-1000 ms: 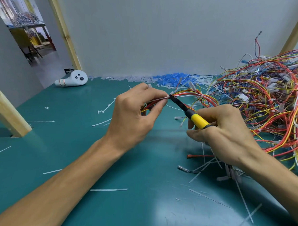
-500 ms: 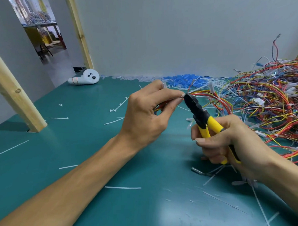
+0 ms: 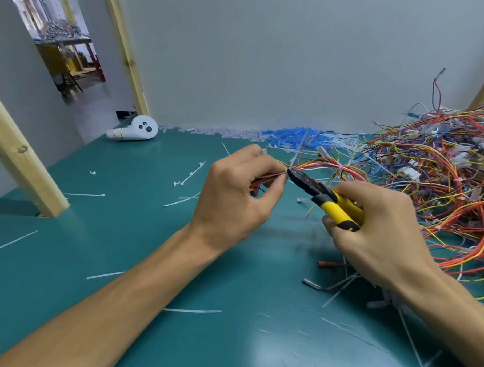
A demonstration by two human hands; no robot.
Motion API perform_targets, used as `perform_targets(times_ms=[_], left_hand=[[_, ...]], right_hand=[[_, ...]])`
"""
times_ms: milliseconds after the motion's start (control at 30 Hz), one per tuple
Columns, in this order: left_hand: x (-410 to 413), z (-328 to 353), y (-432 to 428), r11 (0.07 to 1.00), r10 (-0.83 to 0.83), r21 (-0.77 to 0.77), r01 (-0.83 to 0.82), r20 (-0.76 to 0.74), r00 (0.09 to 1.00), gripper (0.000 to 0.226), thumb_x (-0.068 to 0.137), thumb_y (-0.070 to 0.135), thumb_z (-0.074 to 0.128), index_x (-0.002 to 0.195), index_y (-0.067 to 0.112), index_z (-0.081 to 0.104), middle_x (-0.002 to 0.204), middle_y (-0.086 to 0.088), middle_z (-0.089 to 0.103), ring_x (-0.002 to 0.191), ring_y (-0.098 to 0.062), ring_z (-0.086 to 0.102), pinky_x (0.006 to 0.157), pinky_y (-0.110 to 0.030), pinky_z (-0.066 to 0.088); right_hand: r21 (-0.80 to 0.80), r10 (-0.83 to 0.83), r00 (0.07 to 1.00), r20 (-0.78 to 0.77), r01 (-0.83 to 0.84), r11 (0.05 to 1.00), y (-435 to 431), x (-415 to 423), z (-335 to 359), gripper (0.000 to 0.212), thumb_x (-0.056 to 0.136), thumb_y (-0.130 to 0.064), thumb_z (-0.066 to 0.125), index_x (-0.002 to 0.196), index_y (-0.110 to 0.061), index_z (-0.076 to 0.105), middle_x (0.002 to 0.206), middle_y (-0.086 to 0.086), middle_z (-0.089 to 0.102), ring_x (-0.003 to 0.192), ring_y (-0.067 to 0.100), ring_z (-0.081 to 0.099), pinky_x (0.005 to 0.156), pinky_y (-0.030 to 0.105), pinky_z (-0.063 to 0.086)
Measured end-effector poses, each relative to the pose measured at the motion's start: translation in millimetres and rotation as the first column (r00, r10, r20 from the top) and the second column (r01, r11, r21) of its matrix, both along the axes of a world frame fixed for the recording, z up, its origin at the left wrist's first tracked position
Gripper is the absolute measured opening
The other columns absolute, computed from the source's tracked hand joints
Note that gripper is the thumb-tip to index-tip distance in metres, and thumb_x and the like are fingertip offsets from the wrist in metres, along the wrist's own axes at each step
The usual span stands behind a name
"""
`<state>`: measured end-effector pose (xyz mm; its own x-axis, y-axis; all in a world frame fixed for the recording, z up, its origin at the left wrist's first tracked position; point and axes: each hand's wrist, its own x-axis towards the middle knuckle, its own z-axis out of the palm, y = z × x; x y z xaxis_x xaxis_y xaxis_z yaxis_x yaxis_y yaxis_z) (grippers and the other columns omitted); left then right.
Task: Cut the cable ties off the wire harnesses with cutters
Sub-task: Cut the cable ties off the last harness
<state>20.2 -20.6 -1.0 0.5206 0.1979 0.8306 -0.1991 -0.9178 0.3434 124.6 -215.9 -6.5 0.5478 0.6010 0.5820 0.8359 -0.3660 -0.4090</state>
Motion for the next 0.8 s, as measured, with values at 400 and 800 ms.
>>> perform_targets(times_ms=[400,800], left_hand=[[-0.6,0.3,-3.5,0.999,0.031,-0.01,-0.032,-0.019,0.999,0.009,0.088,0.006,0.076,0.081,0.01,0.074,0.072,0.003,0.059,0.064,-0.012,0.055,0.062,-0.02,0.042],[-1.8,1.8,-4.9,0.999,0.03,-0.018,-0.03,-0.034,0.999,0.008,0.087,0.004,0.076,0.08,0.009,0.074,0.071,0.002,0.06,0.064,-0.012,0.056,0.063,-0.019,0.042]], right_hand=[[-0.076,-0.06,0.995,0.083,0.066,0.995,-1.6,-5.2,4.6,0.032,0.079,-0.02,0.077,0.081,-0.031,0.047,0.074,-0.015,0.046,0.068,0.029,0.046,0.057,0.036,0.041],[-0.042,-0.069,0.995,0.073,0.073,0.996,-2.3,-6.7,2.6,0.027,0.081,-0.026,0.076,0.086,-0.03,0.05,0.078,-0.012,0.047,0.069,0.027,0.049,0.059,0.037,0.046]])
